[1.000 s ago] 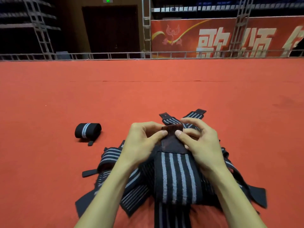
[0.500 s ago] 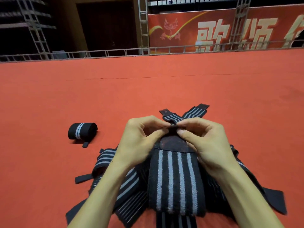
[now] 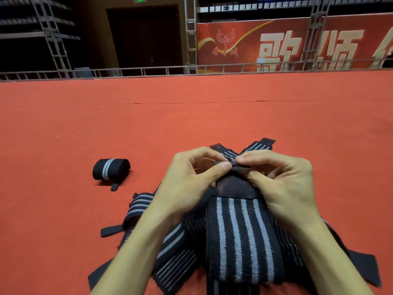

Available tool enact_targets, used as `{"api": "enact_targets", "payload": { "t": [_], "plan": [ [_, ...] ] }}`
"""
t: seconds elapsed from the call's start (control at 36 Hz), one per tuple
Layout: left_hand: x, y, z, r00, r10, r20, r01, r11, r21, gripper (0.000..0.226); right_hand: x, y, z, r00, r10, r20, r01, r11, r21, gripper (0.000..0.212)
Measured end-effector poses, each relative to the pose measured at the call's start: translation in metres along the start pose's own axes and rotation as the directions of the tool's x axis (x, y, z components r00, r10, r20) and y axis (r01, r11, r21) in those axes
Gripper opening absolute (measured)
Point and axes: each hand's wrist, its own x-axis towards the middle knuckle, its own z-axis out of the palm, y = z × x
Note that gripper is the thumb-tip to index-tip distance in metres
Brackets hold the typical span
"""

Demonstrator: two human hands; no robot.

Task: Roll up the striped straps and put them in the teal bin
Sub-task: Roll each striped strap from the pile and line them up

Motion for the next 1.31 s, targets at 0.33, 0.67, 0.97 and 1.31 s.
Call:
{"api": "enact_targets", "payload": {
  "t": [0.33, 0.67, 0.97, 1.31],
  "plan": [
    [-0.002, 0.008, 0.005, 0.996, -0.089, -0.029, 0.084, 0.987, -0.133, 0.016, 0.0, -0.001, -0.002, 0.999, -0.026, 0.031, 0.025, 0.999, 0.035, 0.03],
    [-0.004, 0.012, -0.001, 0.997, 0.001, -0.072, -0.002, 1.0, -0.007, 0.01, -0.002, -0.011, -0.004, 0.956, 0.257, 0.144, -0.284, 0.931, 0.229, 0.021],
    [-0.005, 0.011, 0.0, 0.999, 0.029, -0.015, -0.028, 0.995, 0.098, 0.008, -0.001, -0.016, -0.003, 0.961, 0.269, 0.067, -0.272, 0.962, 0.032, 0.018],
    [-0.002, 0.008, -0.006, 0.956, 0.291, -0.04, -0.267, 0.918, 0.293, 0.017, -0.001, -0.018, 0.004, 0.931, 0.36, 0.051, -0.364, 0.918, 0.158, 0.013]
  ]
}}
